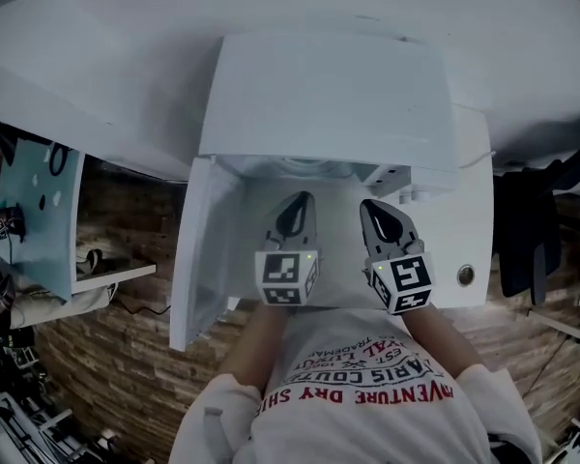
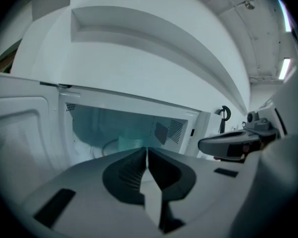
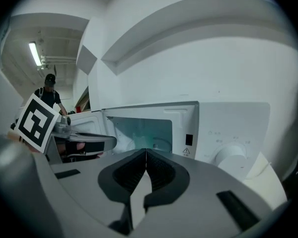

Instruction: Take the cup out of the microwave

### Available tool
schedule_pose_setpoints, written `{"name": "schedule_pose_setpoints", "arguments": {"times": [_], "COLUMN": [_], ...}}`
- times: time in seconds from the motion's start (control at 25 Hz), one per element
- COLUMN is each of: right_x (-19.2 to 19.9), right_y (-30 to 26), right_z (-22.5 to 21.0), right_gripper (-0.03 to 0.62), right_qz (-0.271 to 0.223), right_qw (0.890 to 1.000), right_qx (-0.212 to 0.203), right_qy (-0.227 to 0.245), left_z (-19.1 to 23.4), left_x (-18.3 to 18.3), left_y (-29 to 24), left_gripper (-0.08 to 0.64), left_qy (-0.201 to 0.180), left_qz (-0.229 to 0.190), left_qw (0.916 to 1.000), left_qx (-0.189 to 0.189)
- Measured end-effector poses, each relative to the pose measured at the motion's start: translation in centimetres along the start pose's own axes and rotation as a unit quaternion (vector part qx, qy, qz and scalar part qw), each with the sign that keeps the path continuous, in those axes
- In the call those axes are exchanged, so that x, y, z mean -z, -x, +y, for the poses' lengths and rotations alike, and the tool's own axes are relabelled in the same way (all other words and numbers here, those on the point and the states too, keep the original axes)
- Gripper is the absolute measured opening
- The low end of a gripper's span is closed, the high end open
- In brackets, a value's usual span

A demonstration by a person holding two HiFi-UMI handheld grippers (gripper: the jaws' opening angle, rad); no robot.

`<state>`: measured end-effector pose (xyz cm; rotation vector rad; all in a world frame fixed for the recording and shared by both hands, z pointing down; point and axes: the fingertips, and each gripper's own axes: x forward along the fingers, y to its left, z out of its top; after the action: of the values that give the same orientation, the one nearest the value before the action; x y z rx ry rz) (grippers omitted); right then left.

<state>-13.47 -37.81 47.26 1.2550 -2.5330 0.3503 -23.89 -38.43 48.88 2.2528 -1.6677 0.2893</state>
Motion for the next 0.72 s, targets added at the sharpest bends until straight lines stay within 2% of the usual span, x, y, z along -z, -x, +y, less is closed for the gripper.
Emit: {"name": "schedule_pose_setpoints", "arguments": {"times": [0.2,0.28,0.44,0.56,0.72], "right_x": [1.6,2.1,2.8,3.3,3.6], "right_y": [-1.3,-1.9,-3.3,-4.1,-4.8], "right_z": [-0.5,-0.6,-0.3,0.0,0.0], "right_gripper": [0.012,0.012,0.012,0.012,0.012], "right_qz": [0.022,0.027,0.034,0.042,0.050], "right_qw": [1.000,0.999,0.999,0.999,0.999], "right_qx": [0.012,0.014,0.014,0.010,0.012], "right_qy": [-0.010,-0.012,-0.003,-0.003,-0.005], "left_z": [1.1,1.6,3.0,3.8,4.7], "left_x": [1.3,1.8,2.2,2.4,1.7], "left_y": [-2.5,-3.5,-5.4,-6.9,-8.8], "left_gripper": [0.030,0.102,0.190,0.294,0.399], "left_qy": [0.009,0.014,0.016,0.010,-0.017], "left_qz": [0.004,0.008,0.007,0.008,-0.022], "left_qw": [0.9999,0.9997,0.9998,0.9999,0.9996], "left_qx": [0.012,0.017,0.012,0.009,-0.006]}}
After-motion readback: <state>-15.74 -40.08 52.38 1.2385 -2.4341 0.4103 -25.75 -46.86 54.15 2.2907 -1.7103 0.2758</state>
